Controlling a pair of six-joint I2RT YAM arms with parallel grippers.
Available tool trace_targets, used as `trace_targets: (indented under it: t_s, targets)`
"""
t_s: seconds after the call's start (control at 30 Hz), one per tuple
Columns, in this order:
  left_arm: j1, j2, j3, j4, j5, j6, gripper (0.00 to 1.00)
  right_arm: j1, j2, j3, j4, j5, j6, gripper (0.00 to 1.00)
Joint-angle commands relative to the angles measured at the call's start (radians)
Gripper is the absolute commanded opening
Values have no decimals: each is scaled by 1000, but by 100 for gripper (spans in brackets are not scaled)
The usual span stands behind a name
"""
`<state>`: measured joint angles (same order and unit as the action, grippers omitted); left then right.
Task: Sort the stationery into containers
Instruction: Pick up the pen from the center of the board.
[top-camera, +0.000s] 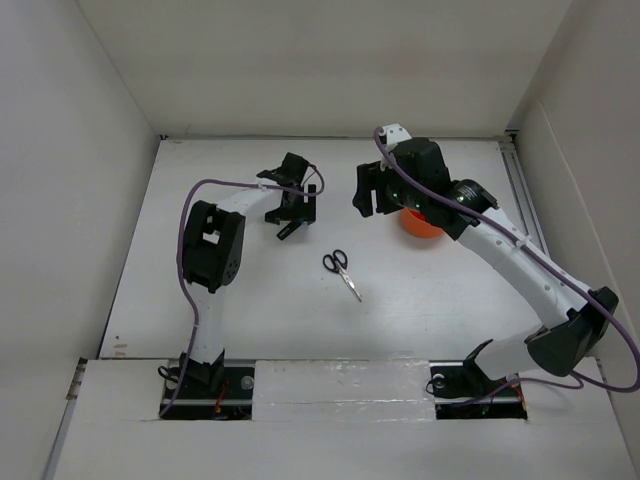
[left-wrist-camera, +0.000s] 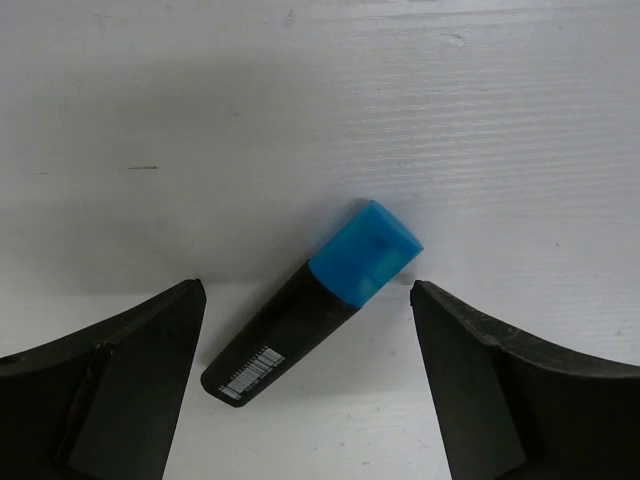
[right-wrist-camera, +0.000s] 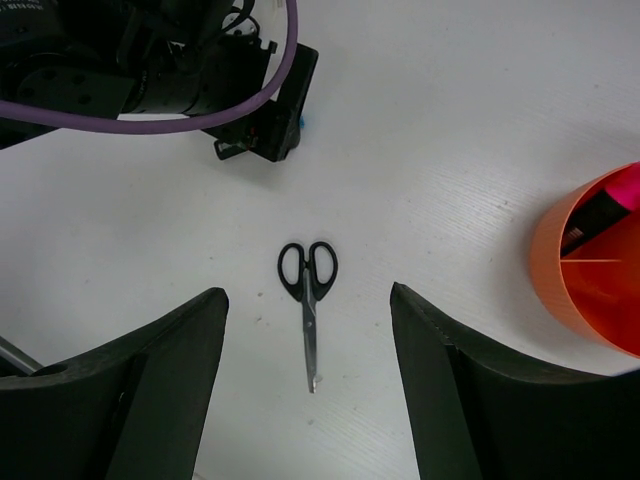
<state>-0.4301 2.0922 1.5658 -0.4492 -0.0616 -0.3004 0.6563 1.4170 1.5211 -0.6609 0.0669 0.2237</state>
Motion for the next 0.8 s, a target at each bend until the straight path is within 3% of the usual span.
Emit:
trace_targets:
  t_s: [0.0,0.27,0.53,0.67,0.77]
  targets:
    - [1,-12,31,-40,-56,4,80,17,-27,-6,4,4,-12,72]
    - [-19,57,65,-82,-92,-5,74,28,-36,4,4,4,-12,72]
    - [-29,77,85,-104,-136,-14,74,37,-70,-28,4,-6,-12,72]
    - [-29,98,96,-114,-136,-23,69,37,-79,-29,4,4,-12,72]
    - [-38,109,96,-114,-127,-23,58,37,-90,-29,-5,4,-12,72]
